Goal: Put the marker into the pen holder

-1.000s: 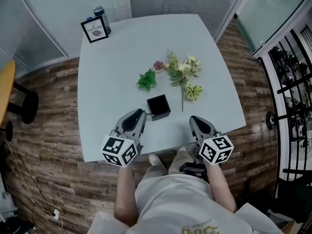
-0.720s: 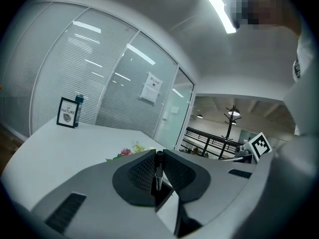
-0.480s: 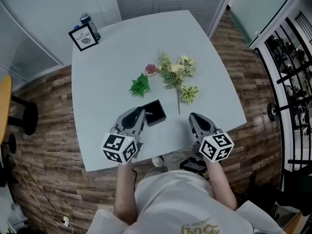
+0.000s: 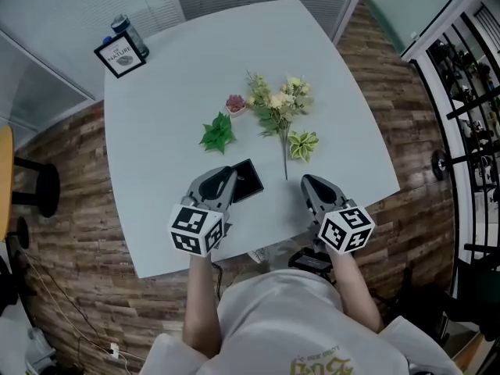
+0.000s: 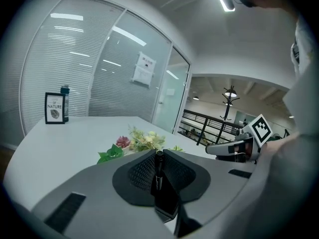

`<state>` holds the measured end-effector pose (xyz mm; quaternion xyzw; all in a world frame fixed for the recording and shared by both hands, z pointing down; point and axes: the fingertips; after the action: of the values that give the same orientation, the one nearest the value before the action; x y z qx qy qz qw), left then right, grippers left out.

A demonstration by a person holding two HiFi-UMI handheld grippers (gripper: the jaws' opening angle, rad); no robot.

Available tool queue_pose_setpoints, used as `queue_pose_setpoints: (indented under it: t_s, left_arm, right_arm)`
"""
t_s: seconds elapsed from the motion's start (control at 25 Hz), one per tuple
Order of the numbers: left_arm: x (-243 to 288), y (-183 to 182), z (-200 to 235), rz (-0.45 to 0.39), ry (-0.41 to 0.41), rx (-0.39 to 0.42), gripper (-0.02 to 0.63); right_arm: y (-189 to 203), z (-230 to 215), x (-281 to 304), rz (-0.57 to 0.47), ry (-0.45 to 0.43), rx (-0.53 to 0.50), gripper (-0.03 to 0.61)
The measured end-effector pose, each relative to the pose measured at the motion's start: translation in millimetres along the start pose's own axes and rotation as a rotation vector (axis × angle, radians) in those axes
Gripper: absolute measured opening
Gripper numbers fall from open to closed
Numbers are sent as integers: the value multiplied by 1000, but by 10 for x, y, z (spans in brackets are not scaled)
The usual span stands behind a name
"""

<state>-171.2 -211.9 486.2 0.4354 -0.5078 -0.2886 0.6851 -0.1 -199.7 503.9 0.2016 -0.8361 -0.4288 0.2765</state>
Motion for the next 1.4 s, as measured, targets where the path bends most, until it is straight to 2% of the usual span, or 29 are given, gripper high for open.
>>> queue_pose_setpoints:
  t_s: [0.32, 0.6, 0.88, 1.04, 1.4]
  left_arm:
    - [232, 113, -82, 93, 3, 104, 48]
    - [403, 234, -176, 153, 7, 124, 48]
    - [549, 360, -242, 209, -42, 209, 49]
    - [567, 369, -236, 220, -63, 222, 49]
    - [569, 386, -280, 221, -50, 228, 72]
  right_arm:
    - [2, -131, 156, 18, -3, 19, 18]
    - [26, -278, 212, 25, 9, 37, 17]
    - [68, -393, 204, 31, 18, 62, 18]
    - [87, -442, 182, 36, 22, 68, 18]
    - [115, -388, 203, 44, -1, 67, 18]
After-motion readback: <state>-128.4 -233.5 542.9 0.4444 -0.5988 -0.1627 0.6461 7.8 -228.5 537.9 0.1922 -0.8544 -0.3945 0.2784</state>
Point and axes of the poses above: the fingertips, and each gripper's own axes: x forward along the fingers, z to its left, y out of its underside, and after that the axes turned 14 degrees about -y, right-handed
